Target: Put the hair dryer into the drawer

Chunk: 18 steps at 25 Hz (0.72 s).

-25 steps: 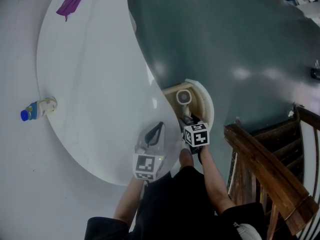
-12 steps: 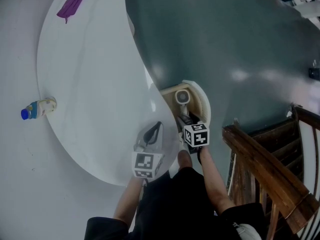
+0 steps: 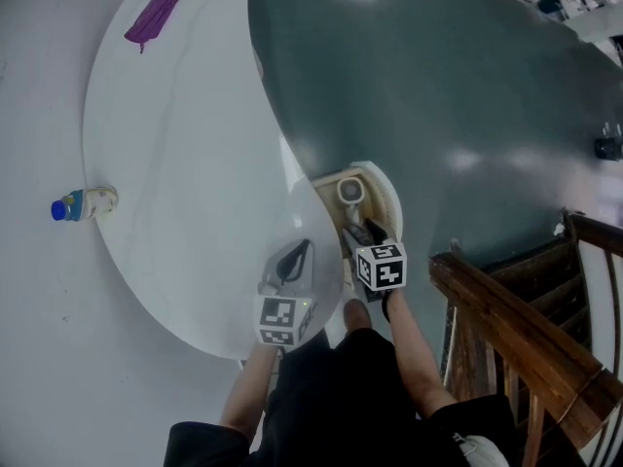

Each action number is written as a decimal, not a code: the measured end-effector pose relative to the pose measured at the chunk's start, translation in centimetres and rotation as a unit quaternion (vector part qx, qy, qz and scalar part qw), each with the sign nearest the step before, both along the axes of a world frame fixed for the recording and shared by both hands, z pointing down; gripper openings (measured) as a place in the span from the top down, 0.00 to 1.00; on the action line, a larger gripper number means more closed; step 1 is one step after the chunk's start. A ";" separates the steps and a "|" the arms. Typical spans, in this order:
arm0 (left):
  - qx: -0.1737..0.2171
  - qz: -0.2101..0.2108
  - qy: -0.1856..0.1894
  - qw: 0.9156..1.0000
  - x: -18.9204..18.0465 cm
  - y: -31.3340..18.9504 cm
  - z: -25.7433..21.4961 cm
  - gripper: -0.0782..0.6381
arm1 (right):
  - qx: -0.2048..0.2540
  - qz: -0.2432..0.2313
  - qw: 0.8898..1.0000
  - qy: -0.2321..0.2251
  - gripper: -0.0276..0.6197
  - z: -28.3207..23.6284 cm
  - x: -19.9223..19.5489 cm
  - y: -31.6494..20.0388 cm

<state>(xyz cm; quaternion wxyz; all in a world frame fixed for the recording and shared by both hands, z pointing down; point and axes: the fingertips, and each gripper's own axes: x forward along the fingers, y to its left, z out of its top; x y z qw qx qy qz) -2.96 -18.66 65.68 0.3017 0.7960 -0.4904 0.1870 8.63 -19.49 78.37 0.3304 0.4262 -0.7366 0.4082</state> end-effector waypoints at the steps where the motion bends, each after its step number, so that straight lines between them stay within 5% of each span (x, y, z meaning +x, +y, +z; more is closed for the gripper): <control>1: 0.003 0.000 0.000 1.000 0.0 0.2 -0.3 0.88 | 0.006 -0.002 1.000 0.001 0.56 -0.5 0.0 0.0; 8: 0.037 -0.001 -0.008 0.999 0.1 1.3 -3.8 0.88 | 0.054 -0.010 0.998 -0.007 0.57 -5.2 0.3 0.0; 18: 0.091 -0.005 -0.026 0.995 0.7 2.9 -10.4 0.88 | 0.149 -0.009 0.989 -0.020 0.74 -14.6 1.4 0.0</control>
